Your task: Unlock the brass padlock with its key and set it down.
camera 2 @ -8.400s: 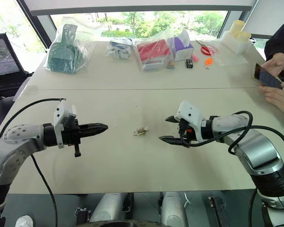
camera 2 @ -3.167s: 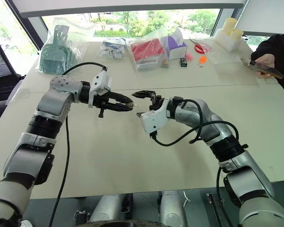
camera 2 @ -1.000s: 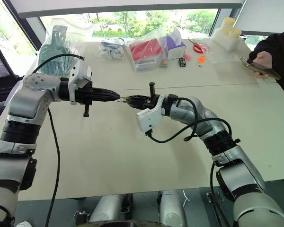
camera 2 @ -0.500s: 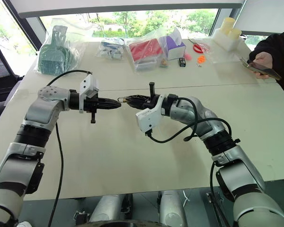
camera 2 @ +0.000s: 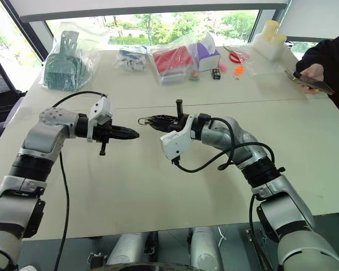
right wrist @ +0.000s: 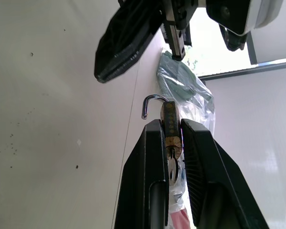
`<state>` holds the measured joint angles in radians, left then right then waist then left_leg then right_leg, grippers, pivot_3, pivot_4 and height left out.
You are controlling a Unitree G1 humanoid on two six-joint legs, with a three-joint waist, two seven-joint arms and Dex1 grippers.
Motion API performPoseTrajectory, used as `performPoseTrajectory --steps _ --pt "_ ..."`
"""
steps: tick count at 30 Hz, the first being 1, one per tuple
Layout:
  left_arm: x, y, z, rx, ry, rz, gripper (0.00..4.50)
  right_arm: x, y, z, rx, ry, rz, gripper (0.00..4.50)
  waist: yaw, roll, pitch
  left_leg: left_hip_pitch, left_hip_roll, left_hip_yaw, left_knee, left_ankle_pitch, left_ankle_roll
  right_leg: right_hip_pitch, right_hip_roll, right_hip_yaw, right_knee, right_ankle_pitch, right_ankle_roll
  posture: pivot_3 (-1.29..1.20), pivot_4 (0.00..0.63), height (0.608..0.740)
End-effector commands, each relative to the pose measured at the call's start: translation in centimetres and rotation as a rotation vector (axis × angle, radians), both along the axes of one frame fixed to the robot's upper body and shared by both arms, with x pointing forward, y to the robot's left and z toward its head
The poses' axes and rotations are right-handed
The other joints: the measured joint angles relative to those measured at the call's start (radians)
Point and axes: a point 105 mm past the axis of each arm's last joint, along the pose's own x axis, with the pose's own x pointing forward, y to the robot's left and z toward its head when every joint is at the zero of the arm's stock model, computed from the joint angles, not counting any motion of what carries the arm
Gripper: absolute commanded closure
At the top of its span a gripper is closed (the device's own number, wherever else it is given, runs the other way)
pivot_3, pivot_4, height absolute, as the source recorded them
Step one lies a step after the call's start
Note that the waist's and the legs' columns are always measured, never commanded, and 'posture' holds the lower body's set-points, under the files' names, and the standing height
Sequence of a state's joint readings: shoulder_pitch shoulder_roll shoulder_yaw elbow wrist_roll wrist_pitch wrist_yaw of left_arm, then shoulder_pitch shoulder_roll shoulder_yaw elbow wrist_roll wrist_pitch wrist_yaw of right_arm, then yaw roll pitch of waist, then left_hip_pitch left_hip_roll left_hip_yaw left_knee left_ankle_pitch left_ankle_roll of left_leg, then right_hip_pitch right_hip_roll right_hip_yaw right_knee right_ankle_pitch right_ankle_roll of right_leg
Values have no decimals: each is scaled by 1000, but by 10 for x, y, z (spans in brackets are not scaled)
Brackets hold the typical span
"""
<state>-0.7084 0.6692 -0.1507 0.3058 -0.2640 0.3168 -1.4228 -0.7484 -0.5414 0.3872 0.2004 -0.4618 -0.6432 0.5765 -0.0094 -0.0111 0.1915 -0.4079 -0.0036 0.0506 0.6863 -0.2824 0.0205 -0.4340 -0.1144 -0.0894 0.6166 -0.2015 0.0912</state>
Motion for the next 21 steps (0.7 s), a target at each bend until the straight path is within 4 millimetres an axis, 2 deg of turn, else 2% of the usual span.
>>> performPoseTrajectory --steps 1,7,21 --pt "-4 -6 16 -36 -31 -31 4484 -2 2 19 41 -50 18 4500 2 0 0 0 0 0 0 0 0 0 0 0 0 0 0 0 150 740" --pt "-1 -17 39 -166 -9 -18 4484 -5 6 18 40 -47 36 4500 -3 0 0 0 0 0 0 0 0 0 0 0 0 0 0 0 150 740" --pt "17 -18 35 -166 -72 55 4484 -22 15 15 40 -23 97 4500 0 0 0 0 0 0 0 1 -1 0 0 0 0 0 0 0 150 740"
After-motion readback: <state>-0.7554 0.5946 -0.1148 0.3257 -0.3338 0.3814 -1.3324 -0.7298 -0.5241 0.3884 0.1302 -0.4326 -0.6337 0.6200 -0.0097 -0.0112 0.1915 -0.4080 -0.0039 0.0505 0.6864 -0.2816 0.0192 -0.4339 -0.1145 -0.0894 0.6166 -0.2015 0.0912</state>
